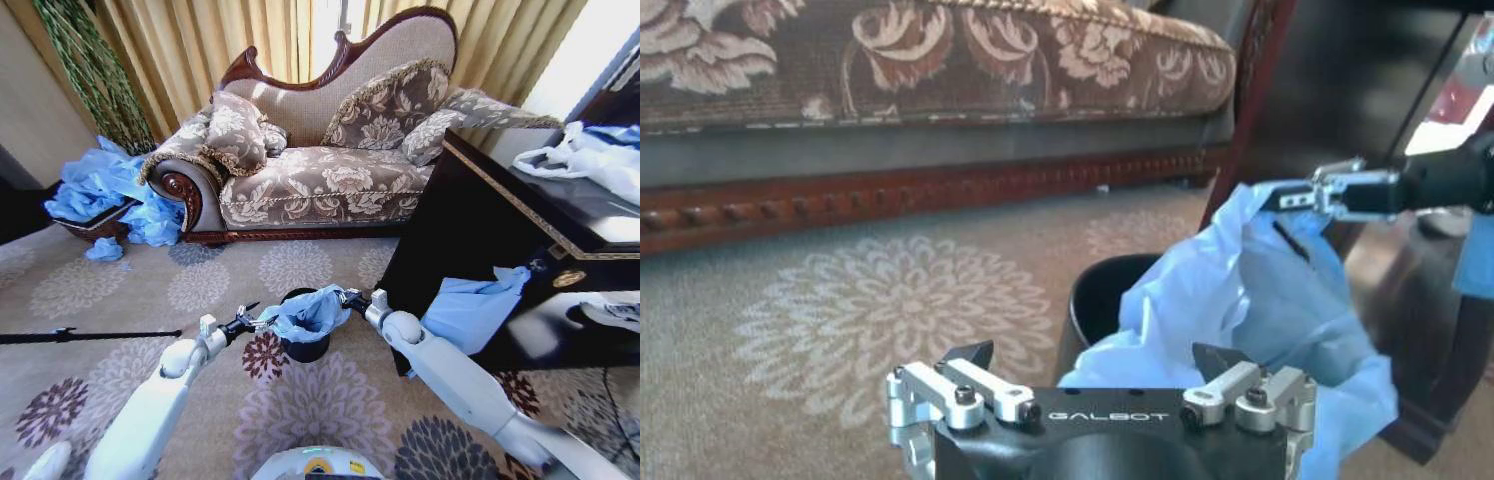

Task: Place a garbage bag over the trash bin.

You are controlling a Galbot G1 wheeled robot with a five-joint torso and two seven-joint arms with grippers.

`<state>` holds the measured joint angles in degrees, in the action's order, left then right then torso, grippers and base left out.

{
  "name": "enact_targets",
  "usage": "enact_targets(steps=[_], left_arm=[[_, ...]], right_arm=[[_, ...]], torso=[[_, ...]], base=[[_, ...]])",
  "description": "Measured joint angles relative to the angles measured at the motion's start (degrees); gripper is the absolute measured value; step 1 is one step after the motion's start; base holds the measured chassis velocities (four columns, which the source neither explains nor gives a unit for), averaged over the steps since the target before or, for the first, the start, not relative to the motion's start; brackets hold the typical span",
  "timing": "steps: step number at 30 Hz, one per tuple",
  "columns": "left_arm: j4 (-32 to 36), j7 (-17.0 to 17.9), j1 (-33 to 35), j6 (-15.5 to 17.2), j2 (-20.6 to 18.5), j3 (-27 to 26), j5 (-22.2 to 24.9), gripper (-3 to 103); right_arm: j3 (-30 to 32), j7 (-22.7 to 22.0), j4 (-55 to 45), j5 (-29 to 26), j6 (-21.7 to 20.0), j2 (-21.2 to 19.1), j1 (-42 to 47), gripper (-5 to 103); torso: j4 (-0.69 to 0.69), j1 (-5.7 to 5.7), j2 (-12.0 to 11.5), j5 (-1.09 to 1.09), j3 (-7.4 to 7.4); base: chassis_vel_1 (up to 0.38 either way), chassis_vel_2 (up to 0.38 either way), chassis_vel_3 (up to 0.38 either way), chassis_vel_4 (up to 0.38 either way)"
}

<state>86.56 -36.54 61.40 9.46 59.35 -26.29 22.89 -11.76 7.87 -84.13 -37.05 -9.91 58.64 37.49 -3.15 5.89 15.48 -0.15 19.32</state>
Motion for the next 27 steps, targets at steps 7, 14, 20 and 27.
enact_targets(steps=[7, 14, 20, 27], left_arm=[[-1.56, -2.64, -0.76, -1.16, -0.2, 0.23, -4.18, 96], [-2.75, -3.58, -0.87, -2.2, -0.13, 0.01, -6.7, 93], [-3.89, -3.47, -1.94, -2.65, 1.35, 0.37, -7.76, 74], [-3.46, -3.41, -1.97, -2.65, 1.48, 0.44, -7.72, 45]], right_arm=[[0.61, 0.11, -0.02, 0.37, 0.34, 0.02, 0.76, 0], [0.67, 0.1, 0.01, 0.42, 0.43, 0.2, 0.79, 0], [0.45, -0.09, -0.3, 0.44, 0.45, 0.18, 0.97, 0], [0.32, -0.6, -0.41, 0.8, 0.45, 0.04, 1.22, 0]], torso=[[0.0, 0.0, 0.0, 0.0, 0.0], [0.01, 0.0, 0.0, 0.0, 0.0], [0.0, 0.0, 0.0, 0.0, 0.01], [0.0, 0.0, 0.0, 0.0, 0.01]], base=[[0.0, 0.0, 0.0, 0.0], [0.0, 0.0, 0.0, 0.0], [0.0, 0.0, 0.0, 0.0], [0.0, 0.0, 0.0, 0.0]])
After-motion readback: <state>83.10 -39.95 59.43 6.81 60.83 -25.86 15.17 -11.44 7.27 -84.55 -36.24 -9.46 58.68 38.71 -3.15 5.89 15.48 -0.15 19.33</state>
